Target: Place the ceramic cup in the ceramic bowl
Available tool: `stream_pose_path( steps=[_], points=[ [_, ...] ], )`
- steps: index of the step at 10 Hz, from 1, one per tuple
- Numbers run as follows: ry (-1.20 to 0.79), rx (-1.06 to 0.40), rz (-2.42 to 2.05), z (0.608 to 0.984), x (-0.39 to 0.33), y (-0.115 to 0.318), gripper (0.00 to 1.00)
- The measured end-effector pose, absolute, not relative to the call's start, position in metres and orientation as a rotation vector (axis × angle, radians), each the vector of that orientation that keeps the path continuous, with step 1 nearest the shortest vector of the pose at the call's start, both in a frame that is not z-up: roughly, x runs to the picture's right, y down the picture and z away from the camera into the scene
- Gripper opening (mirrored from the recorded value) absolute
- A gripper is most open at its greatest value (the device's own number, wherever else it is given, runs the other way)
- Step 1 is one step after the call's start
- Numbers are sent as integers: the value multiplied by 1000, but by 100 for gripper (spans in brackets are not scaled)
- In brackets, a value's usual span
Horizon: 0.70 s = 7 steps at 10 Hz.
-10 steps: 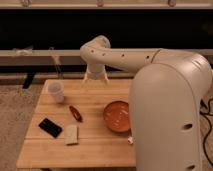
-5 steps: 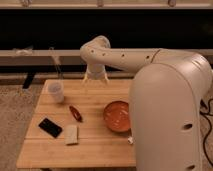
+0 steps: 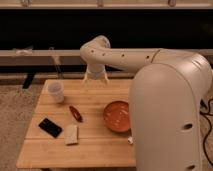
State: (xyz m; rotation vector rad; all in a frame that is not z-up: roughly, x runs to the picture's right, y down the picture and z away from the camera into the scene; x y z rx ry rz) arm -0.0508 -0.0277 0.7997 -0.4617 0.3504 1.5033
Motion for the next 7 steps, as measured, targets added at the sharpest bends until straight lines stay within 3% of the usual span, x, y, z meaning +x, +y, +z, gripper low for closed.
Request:
stream_pose_path(
  steps=[5, 7],
  points=[
    [341, -472, 1472, 804, -58, -36, 80],
    [326, -499, 1423, 814, -94, -49, 80]
  ],
)
